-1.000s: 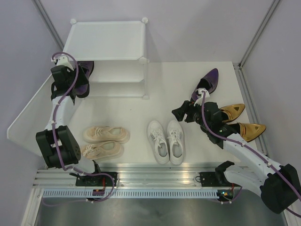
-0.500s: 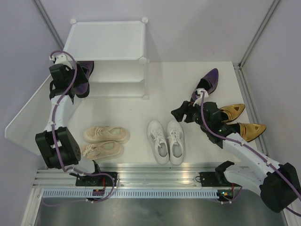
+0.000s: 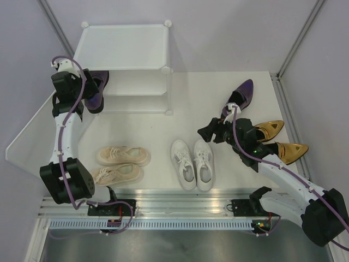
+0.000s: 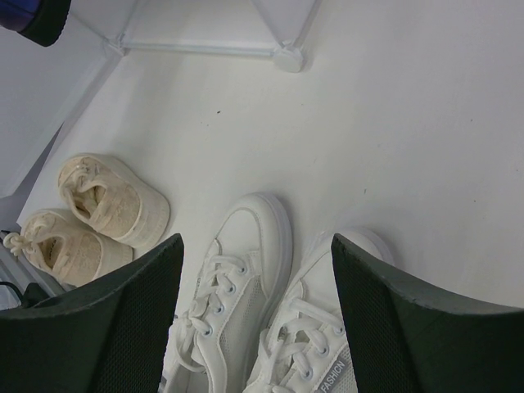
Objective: Place and organize the shoes in the shoe cabinet
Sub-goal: Place the shoe in the shoe cabinet.
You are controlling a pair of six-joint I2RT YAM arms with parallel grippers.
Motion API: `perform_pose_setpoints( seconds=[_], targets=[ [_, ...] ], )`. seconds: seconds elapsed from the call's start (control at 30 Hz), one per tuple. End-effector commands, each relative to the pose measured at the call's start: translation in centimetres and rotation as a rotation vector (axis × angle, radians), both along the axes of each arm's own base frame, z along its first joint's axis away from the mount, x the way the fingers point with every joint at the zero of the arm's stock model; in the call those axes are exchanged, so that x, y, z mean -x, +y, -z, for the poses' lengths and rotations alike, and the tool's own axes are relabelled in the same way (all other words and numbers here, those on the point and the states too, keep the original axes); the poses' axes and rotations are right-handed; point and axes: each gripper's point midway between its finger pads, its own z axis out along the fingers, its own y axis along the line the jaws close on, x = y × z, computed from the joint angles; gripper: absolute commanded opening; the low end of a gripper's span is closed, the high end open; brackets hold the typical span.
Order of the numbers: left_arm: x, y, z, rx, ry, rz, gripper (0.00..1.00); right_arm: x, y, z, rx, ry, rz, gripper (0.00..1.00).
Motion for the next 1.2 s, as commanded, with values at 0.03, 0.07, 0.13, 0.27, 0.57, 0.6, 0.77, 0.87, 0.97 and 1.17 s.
perform_pose_setpoints(
  seconds=[0.03, 0.07, 0.13, 0.27, 0.57, 0.6, 0.77, 0.87, 0.97, 1.17],
  targets=[
    [1.6, -0.2, -3.1, 0.05, -0.055, -0.045, 0.96, 0.0, 0.6, -0.7, -0.039, -0.022, -0.027, 0.77],
    [2.1, -0.3, -2.9, 0.077, -0.055, -0.06, 0.95, 0.1, 0.7, -0.7, -0.043, -0.019, -0.029, 0.77],
    [3.3, -0.6, -3.0, 0.092, -0.066, -0.077, 0.93, 0.2, 0.7, -0.7, -0.048, -0.015, -0.033, 0.77],
    [5.5, -1.9, -4.0, 0.136, -0.112, -0.064, 0.81, 0.5, 0.8, -1.0, -0.06, -0.021, -0.044, 0.77],
    [10.6, -3.4, -0.8, 0.17, -0.089, -0.073, 0.8, 1.0, 1.1, -1.4, -0.087, -0.023, -0.063, 0.76],
    [10.8, -3.6, -0.1, 0.175, -0.078, -0.071, 0.82, 1.1, 1.2, -1.5, -0.092, -0.023, -0.072, 0.77],
    [11.9, -3.6, 3.6, 0.09, -0.013, -0.034, 0.86, 1.4, 1.5, -1.3, -0.109, -0.009, -0.085, 0.77],
    [11.9, -3.2, 4.8, 0.046, -0.036, -0.031, 0.91, 1.5, 1.6, -1.5, -0.116, -0.009, -0.094, 0.77],
    [11.5, -2.5, 6.0, -0.005, -0.028, -0.037, 0.92, 1.6, 1.6, -1.5, -0.116, -0.013, -0.095, 0.77],
    [9.3, -1.4, 8.2, -0.037, 0.04, -0.041, 0.93, 1.6, 1.4, -1.8, -0.117, -0.024, -0.089, 0.76]
  ],
)
